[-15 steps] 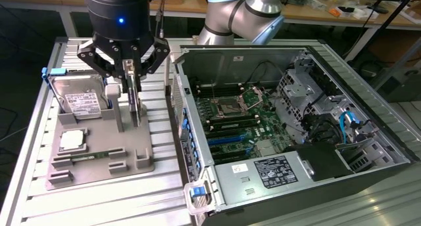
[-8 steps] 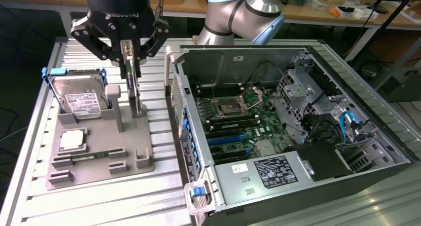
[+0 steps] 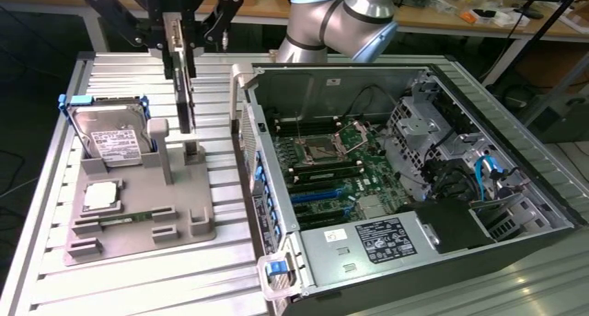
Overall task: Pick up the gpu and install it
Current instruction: 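Pick up the gpu and move the gpu toward the slot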
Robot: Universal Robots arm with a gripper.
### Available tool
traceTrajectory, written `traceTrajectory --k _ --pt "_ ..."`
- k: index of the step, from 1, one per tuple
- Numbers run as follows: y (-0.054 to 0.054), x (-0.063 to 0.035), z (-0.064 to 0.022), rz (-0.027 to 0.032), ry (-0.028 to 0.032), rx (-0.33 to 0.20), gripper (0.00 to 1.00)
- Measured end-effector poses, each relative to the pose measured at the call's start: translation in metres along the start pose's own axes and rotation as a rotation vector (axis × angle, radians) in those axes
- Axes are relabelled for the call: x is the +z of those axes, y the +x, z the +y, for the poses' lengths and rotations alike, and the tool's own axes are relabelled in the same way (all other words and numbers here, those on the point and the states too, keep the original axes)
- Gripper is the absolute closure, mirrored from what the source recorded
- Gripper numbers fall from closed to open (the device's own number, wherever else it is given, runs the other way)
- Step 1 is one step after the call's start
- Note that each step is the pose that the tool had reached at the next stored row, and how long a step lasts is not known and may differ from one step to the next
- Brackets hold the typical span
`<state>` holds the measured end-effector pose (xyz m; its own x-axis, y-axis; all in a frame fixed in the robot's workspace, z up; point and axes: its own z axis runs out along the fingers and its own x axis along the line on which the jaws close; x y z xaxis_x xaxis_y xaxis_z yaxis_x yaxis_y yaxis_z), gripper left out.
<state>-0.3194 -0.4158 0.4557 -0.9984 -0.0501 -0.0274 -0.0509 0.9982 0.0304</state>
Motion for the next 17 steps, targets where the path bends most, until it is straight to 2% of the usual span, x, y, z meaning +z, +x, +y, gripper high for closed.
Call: traceTrajectory --k 3,5,11,14,17 --pt "-0.007 0.0002 -0.0004 0.0001 0.0000 0.000 0.73" --pt "-0.017 0.0005 -0.0009 0.0000 0.0000 0.000 0.73" --pt "-0.037 0.0010 -0.0020 0.0001 0.0001 0.000 0.73" --pt "-0.056 0.0018 -0.0030 0.0001 0.0001 0.001 0.73" --pt "-0.065 0.0022 -0.0034 0.0000 0.0000 0.001 0.73"
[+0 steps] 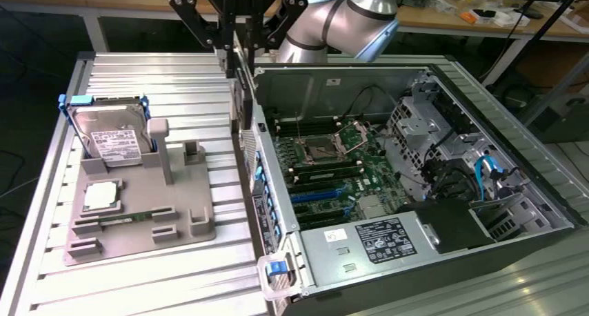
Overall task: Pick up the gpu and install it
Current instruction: 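Pick up the gpu and move the gpu toward the slot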
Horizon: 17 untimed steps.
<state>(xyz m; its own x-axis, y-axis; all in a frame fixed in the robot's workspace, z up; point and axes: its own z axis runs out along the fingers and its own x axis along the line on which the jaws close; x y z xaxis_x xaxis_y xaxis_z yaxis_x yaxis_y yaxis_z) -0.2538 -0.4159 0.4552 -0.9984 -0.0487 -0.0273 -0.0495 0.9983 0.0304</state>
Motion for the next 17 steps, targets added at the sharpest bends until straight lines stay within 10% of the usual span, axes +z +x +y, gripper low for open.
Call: traceTrajectory --k 17 --pt "-0.060 0.0025 -0.0030 -0.0001 0.0001 0.003 0.73"
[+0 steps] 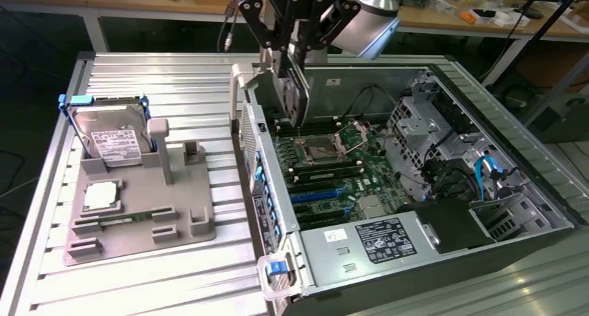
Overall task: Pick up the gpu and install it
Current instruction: 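Pick up the gpu and move the gpu toward the slot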
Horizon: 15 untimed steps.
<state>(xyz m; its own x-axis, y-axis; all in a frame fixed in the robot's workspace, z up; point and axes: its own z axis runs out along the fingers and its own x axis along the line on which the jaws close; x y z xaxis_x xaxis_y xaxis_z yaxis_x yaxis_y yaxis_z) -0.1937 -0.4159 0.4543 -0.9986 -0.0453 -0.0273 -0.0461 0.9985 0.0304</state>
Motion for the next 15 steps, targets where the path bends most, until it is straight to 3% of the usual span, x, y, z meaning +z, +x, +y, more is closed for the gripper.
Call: traceTrajectory --k 15 --pt "-0.057 0.0022 -0.0027 -0.0001 0.0001 0.002 0.73"
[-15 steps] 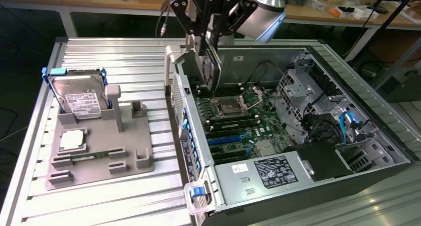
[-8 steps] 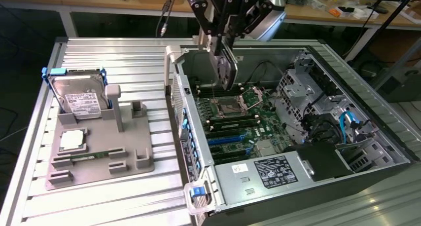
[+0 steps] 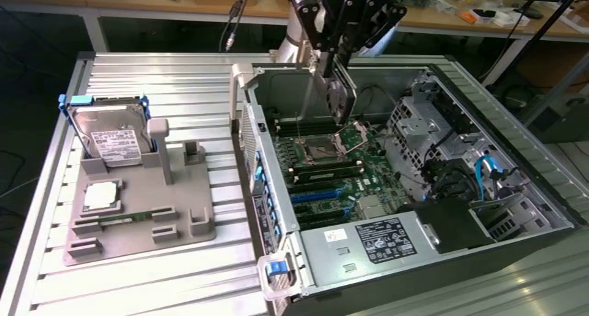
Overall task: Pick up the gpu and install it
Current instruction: 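Pick up the gpu and move the gpu toward the slot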
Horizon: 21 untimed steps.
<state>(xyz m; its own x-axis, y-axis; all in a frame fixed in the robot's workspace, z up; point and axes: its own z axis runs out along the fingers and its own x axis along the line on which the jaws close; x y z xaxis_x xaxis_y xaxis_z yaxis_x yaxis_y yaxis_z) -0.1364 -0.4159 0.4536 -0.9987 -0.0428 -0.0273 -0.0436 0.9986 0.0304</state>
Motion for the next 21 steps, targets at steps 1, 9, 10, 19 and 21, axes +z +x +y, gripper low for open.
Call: traceTrajectory --k 1,9,10,19,21 --pt "-0.004 0.0001 -0.0002 0.0000 0.0000 0.000 0.73" --pt "-0.036 0.0014 -0.0016 0.0000 0.0001 0.002 0.73" --pt "-0.040 0.0016 -0.0018 0.0000 0.0001 0.002 0.73" --pt "-0.047 0.0021 -0.0021 0.0000 0.0002 0.002 0.73" --pt "-0.047 0.0021 -0.0021 -0.0001 0.0001 0.002 0.73"
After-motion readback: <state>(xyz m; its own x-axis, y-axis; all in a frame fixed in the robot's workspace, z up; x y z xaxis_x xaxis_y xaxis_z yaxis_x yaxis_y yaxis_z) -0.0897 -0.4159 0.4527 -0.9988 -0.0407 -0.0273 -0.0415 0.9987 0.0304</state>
